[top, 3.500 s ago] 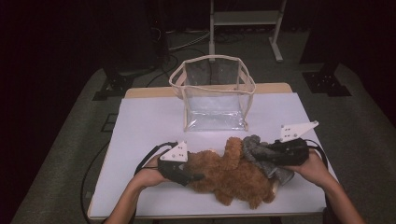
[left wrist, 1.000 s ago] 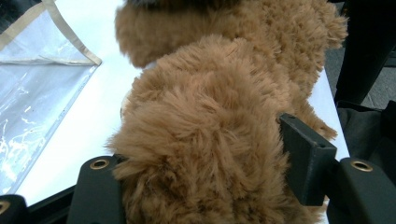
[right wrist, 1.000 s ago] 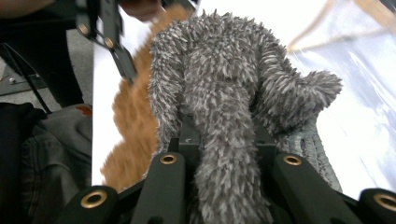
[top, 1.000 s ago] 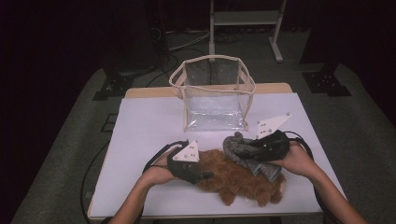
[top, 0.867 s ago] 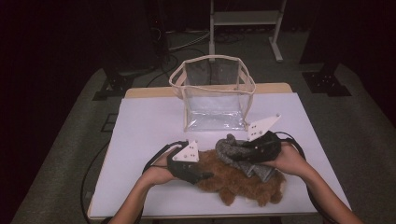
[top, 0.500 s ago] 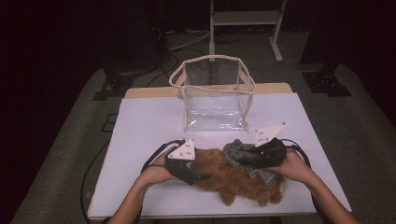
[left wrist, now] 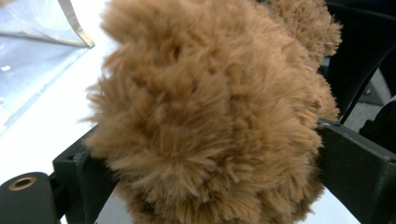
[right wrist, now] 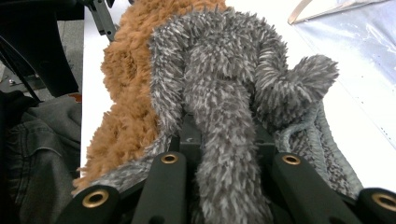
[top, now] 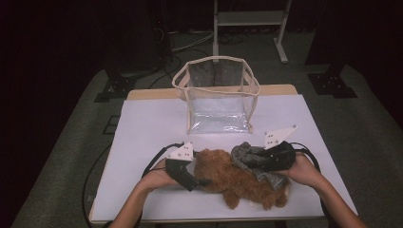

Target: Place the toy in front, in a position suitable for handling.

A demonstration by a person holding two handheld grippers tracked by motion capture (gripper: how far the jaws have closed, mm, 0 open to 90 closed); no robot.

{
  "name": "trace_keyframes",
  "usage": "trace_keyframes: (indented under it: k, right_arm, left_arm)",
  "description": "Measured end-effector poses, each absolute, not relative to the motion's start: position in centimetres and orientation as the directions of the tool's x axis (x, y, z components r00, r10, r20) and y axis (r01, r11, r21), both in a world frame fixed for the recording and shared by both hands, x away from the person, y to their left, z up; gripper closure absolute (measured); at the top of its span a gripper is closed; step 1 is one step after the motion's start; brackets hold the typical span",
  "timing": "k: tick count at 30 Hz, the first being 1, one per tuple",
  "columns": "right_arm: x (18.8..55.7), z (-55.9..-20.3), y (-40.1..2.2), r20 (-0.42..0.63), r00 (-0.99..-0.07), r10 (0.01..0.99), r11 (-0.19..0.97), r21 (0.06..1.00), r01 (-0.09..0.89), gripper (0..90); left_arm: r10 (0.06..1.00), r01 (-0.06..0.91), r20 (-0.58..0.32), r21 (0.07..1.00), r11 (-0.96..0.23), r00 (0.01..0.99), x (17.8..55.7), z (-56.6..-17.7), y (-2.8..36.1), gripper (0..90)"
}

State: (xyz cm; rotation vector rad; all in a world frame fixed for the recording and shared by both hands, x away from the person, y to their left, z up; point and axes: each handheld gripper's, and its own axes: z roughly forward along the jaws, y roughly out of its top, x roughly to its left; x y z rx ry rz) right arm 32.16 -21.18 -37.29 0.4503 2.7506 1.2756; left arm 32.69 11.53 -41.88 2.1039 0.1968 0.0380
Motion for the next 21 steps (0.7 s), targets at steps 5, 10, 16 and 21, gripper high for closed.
trace_keyframes:
  k: [5,10,16,21]
  right_arm:
    - [32.1,-37.5,-21.6,0.069,-0.952,0.299,0.604,0.758,0.245,73.4]
    - [32.1,-37.5,-21.7,0.079,-0.951,0.3,0.6,0.759,0.252,73.4]
    - [32.3,-37.1,-20.8,0.064,-0.951,0.302,0.604,0.759,0.243,73.3]
    - [32.9,-36.2,-19.5,0.07,-0.955,0.288,0.564,0.793,0.228,73.6]
  left_arm:
    - [0.148,0.125,-0.054,0.838,-0.532,0.988,32.6,-42.5,11.4,3.0]
    - [0.148,0.133,-0.062,0.835,-0.534,0.987,32.6,-42.8,11.1,4.5]
    - [0.173,0.104,-0.021,0.868,-0.485,0.985,32.1,-40.9,11.0,37.2]
    - [0.168,0.03,0.061,0.87,-0.493,0.984,31.4,-38.1,10.9,40.9]
